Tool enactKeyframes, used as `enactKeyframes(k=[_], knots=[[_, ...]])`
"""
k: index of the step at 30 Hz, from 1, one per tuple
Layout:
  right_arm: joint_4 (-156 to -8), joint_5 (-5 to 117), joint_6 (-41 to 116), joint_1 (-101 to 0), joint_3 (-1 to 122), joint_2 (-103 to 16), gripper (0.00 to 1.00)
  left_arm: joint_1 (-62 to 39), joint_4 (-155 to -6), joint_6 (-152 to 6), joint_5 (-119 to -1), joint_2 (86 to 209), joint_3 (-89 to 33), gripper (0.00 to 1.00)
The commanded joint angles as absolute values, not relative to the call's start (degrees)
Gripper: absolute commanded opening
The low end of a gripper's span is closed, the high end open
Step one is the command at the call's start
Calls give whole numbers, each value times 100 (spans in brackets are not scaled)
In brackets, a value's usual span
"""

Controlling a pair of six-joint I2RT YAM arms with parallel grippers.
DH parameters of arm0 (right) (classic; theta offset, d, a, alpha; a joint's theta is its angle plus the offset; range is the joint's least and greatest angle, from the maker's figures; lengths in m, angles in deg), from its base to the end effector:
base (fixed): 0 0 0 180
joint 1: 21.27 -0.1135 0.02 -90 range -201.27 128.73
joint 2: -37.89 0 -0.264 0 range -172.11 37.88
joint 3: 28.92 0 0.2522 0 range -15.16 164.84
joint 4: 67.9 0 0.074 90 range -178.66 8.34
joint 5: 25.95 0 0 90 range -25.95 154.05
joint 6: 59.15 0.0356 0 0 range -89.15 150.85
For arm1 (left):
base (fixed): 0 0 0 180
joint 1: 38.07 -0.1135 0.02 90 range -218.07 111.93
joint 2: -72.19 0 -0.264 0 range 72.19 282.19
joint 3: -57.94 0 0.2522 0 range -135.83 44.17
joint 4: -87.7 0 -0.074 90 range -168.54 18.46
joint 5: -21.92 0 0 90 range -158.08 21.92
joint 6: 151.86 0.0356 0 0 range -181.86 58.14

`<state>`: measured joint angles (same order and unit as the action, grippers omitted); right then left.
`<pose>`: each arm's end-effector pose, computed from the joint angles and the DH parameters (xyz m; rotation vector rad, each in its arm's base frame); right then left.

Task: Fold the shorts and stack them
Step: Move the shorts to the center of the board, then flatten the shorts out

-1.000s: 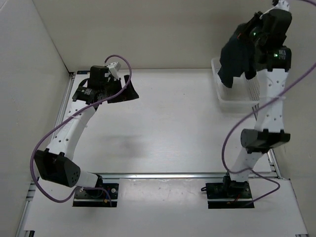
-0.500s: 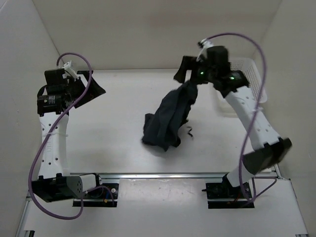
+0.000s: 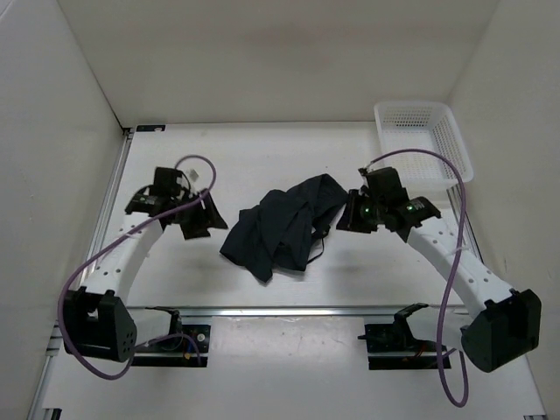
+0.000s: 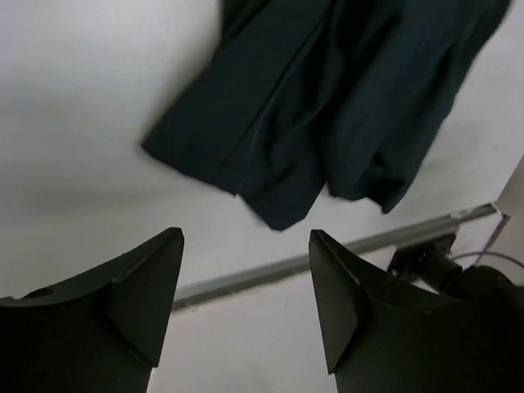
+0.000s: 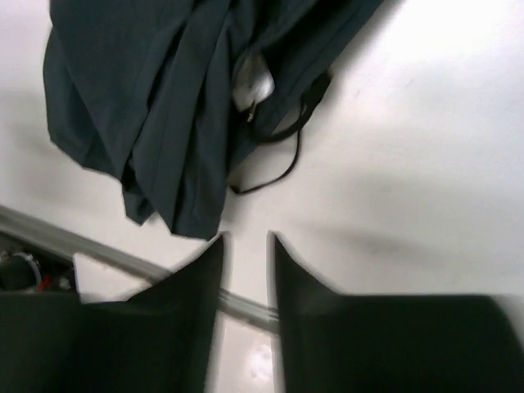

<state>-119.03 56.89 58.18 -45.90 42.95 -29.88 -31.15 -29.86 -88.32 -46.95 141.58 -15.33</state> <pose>0.2219 0.1066 0.2959 -0.0026 2.4621 0.5628 0.2314 -0.0410 0.2862 -0.3113 2.6241 -0.6848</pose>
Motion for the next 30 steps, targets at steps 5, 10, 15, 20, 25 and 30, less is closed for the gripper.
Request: enactKeyframes(k=[5, 10, 15, 20, 25, 30], knots=[[-11304, 5966, 6311, -5405, 3749, -3409, 94, -2550, -3819, -9886, -5032, 14469, -680, 100], [-10997, 5650, 6311, -5792, 4268, -4279, 100, -2427, -4214, -10053, -5190, 15234, -619, 90], [-10082, 4841, 6750, -6020, 4171, -5051, 98, -2322, -4532, -10106, -5190, 15981, -688, 58], [-10082, 4841, 6680, -6275, 4759, -5414, 27, -2322, -4532, -9983, -5190, 16043, -935, 10], [-11135, 5428, 6153, -6276, 5865, -5168, 0, -2541, -4470, -9860, -5067, 15877, -1443, 10], [-11971, 5396, 5512, -5628, 7229, -4299, 0, -2813, -3866, -9719, -5251, 15018, -2243, 10]])
